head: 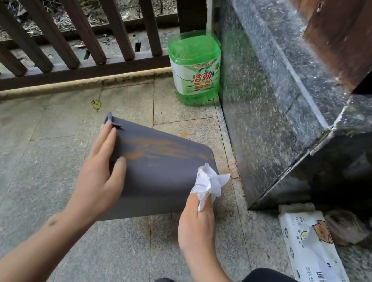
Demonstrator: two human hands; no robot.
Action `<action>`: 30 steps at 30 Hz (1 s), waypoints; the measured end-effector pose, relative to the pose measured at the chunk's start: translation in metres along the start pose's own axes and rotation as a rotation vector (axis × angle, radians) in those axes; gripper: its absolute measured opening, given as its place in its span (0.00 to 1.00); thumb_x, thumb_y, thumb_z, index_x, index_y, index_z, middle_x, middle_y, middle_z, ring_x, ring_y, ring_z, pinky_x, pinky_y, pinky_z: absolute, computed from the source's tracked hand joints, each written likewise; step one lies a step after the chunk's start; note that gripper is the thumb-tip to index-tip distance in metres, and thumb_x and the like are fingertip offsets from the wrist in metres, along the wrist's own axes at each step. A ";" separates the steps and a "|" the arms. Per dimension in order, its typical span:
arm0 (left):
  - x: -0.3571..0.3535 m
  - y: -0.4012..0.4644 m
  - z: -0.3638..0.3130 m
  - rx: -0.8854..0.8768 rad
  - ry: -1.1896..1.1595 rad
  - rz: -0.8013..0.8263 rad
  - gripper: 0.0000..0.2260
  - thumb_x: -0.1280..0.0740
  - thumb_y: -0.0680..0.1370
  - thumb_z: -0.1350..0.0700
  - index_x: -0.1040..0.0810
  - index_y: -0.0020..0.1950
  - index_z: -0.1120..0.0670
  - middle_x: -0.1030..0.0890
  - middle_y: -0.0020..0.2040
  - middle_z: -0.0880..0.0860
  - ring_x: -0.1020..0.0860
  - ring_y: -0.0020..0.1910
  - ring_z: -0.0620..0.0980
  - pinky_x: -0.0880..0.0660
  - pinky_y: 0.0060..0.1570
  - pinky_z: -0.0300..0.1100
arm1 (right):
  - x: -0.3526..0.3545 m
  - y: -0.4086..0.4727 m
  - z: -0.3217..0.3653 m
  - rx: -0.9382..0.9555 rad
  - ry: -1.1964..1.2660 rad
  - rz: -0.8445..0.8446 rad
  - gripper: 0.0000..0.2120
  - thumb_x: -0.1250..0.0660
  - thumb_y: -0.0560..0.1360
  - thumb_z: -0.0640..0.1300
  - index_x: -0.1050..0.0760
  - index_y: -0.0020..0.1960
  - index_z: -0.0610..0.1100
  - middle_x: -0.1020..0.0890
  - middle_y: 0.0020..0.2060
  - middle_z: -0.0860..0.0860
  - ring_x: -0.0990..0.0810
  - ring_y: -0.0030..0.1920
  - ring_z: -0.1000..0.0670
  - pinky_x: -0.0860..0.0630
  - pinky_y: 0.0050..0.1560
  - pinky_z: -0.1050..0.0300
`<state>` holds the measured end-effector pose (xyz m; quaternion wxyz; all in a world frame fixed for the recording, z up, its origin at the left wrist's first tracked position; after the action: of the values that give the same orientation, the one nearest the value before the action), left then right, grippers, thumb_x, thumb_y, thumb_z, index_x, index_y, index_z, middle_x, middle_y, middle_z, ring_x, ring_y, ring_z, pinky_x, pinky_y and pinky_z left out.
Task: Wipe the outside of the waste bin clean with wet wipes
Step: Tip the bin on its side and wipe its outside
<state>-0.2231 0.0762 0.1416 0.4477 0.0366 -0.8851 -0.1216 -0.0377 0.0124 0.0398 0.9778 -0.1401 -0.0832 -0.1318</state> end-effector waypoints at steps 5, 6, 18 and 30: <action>0.006 -0.001 0.013 0.011 -0.029 0.068 0.35 0.36 0.75 0.54 0.43 0.81 0.57 0.47 0.82 0.46 0.50 0.79 0.37 0.52 0.73 0.27 | 0.016 0.035 -0.017 -0.145 -0.044 -0.032 0.13 0.51 0.82 0.48 0.32 0.62 0.53 0.25 0.60 0.47 0.26 0.54 0.45 0.31 0.53 0.52; 0.006 -0.003 0.014 0.011 -0.024 0.068 0.36 0.36 0.74 0.54 0.43 0.81 0.57 0.47 0.82 0.47 0.50 0.80 0.38 0.52 0.73 0.27 | 0.018 0.041 -0.020 -0.149 -0.072 -0.042 0.14 0.49 0.82 0.47 0.31 0.64 0.50 0.25 0.60 0.47 0.26 0.57 0.44 0.30 0.56 0.50; 0.000 0.010 0.008 0.007 -0.159 0.076 0.29 0.42 0.80 0.53 0.42 0.80 0.57 0.45 0.81 0.46 0.52 0.80 0.37 0.54 0.75 0.31 | 0.015 0.100 -0.026 -0.119 -0.301 0.055 0.21 0.51 0.80 0.51 0.31 0.67 0.44 0.25 0.63 0.44 0.26 0.61 0.39 0.31 0.55 0.49; -0.024 0.020 -0.024 0.043 -0.292 0.127 0.33 0.58 0.80 0.39 0.44 0.80 0.55 0.47 0.82 0.44 0.54 0.79 0.34 0.56 0.72 0.26 | -0.022 0.021 0.059 0.302 -0.253 0.219 0.28 0.55 0.79 0.55 0.32 0.72 0.43 0.26 0.66 0.46 0.32 0.69 0.49 0.38 0.72 0.42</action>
<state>-0.1886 0.0957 0.1414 0.3203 -0.0280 -0.9437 -0.0779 -0.0599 0.0547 0.0857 0.9779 -0.0158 -0.2083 0.0077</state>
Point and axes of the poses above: each hand's wrist, its own y-axis towards the middle knuckle, its own x-axis out of the back of the hand, z = x × y, the point moved 5 cm from there along y, towards the middle knuckle
